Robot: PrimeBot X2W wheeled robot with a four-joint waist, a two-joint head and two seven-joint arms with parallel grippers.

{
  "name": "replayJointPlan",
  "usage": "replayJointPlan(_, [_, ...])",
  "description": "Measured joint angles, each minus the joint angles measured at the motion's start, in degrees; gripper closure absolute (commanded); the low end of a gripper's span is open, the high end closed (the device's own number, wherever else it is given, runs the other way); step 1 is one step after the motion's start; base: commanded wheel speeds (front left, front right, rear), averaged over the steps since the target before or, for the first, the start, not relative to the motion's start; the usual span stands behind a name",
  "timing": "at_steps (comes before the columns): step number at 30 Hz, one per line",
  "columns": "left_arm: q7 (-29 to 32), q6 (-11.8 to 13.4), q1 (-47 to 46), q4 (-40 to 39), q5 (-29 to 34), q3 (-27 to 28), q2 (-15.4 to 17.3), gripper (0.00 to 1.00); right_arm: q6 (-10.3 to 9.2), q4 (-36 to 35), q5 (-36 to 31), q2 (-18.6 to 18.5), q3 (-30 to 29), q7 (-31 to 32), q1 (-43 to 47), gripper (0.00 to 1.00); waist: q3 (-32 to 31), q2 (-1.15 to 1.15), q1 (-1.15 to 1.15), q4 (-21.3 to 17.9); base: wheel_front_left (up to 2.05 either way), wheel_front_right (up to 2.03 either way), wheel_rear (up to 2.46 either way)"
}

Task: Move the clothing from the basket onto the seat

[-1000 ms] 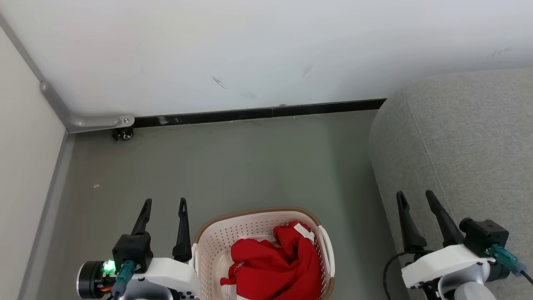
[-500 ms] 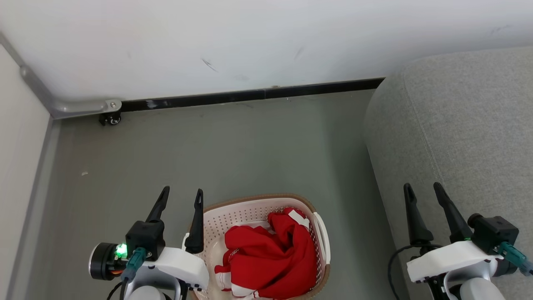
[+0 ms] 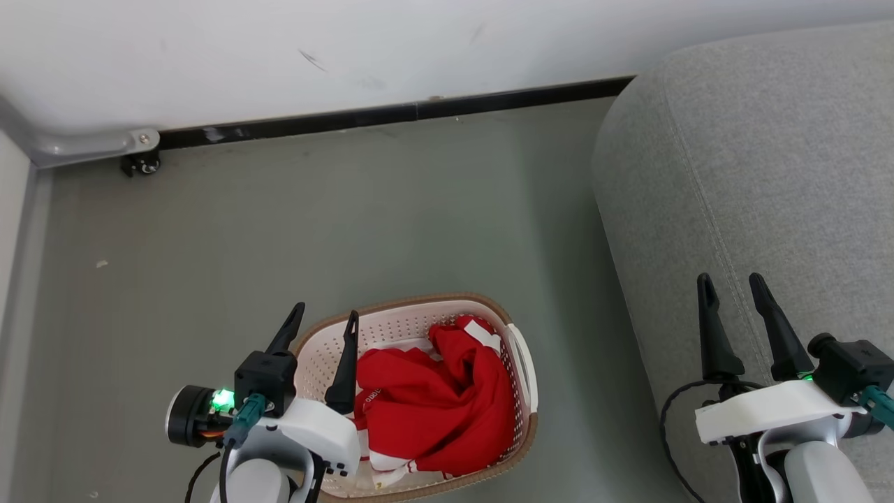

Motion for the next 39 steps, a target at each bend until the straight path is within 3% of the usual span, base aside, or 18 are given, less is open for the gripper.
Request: replayJointPlan(39, [-0.1,-1.4,-9.5,14.6,3.0,-1.6,0.3,0.0,0.0,-1.3,1.1,0.2,-0.2,-1.8,-8.0,0.0,13.4,0.0,-0.01,-7.7,0.0,0.0,0.0])
